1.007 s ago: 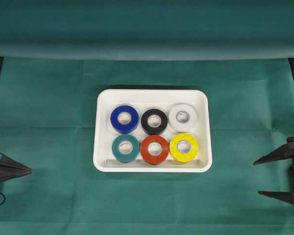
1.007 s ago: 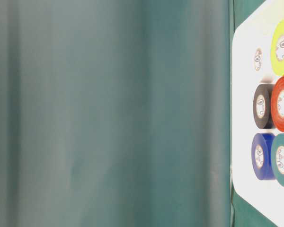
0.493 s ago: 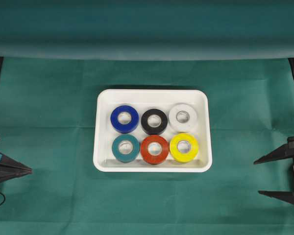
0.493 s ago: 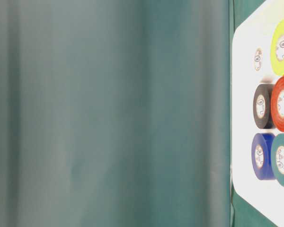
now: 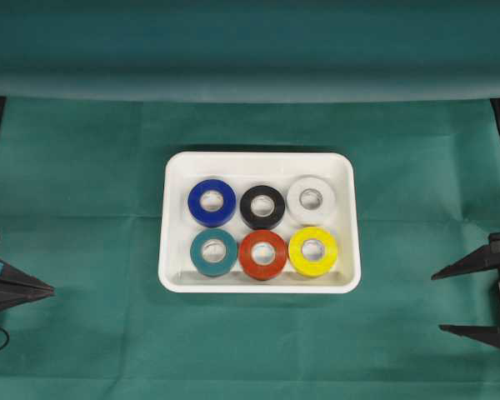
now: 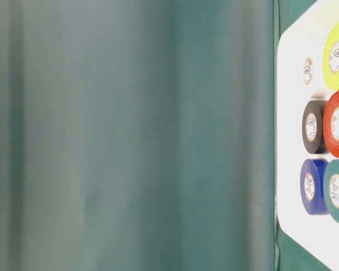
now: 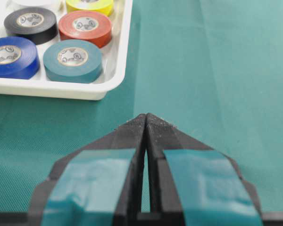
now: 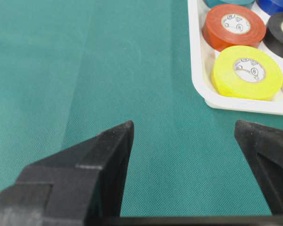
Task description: Put the tape into the white case with the right arm.
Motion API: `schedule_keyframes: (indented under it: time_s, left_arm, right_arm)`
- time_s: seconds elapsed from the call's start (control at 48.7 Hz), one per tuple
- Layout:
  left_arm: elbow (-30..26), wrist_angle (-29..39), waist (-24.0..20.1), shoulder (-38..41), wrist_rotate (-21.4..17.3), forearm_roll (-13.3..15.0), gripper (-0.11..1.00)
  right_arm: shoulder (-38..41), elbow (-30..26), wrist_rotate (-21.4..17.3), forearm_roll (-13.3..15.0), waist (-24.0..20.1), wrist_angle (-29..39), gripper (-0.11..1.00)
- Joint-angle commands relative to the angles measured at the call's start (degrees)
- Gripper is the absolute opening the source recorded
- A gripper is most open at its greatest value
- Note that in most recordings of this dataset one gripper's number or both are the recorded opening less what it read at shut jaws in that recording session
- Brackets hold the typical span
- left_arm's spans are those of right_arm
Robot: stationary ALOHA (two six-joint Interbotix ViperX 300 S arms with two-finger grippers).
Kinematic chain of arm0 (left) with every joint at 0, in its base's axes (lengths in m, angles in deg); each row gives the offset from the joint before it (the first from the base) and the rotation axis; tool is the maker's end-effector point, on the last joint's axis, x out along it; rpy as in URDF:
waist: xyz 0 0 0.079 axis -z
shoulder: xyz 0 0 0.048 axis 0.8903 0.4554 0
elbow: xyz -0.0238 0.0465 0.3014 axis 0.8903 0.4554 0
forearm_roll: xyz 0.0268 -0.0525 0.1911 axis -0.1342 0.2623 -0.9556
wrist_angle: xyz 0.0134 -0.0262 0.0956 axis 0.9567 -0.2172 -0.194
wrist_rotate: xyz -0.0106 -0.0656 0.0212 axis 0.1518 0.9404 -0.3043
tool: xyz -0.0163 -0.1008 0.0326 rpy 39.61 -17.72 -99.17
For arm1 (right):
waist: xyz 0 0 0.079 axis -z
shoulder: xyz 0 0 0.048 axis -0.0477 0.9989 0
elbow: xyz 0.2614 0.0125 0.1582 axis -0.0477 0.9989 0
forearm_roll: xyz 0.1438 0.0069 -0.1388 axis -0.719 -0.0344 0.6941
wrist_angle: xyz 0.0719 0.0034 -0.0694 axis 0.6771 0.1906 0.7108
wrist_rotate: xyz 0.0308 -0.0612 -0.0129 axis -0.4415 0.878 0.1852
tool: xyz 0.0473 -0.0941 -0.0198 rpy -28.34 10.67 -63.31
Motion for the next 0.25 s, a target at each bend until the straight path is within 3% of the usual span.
schedule_keyframes:
  time_s: [0.0,0.226]
  left_arm:
    - [-0.7,-0.3,-0.1,0.5,0.0,0.1,0.0]
    - [-0.7,-0.3,-0.1,0.5,0.0,0.1,0.0]
  right_arm:
    - [0.5,-0.9,0.0,0.2,0.1,-0.3,0.81]
    - [0.4,-1.5,0.3,0.1,0.1,-0.3,0.81]
